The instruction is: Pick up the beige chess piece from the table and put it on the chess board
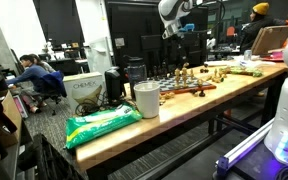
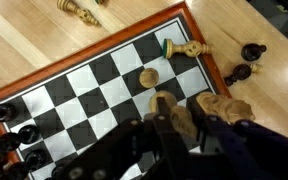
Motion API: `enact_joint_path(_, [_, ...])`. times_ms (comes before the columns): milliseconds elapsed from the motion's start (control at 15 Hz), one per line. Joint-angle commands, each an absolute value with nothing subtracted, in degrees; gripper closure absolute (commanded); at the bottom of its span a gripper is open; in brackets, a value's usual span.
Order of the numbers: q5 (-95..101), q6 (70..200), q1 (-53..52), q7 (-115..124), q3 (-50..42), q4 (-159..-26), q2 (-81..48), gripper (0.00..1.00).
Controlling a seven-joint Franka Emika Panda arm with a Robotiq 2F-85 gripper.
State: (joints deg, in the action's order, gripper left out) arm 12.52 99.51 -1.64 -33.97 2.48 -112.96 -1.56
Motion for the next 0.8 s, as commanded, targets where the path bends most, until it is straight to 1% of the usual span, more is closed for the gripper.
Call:
enact_joint_path(0, [10.60,100.41,-0.88,-37.37,1.73,-112.26,-3.18,0.94])
enact_joint_path(733, [1.73,102.21,2.26,-43.07,0.39,-113.50,-5.36,0.94])
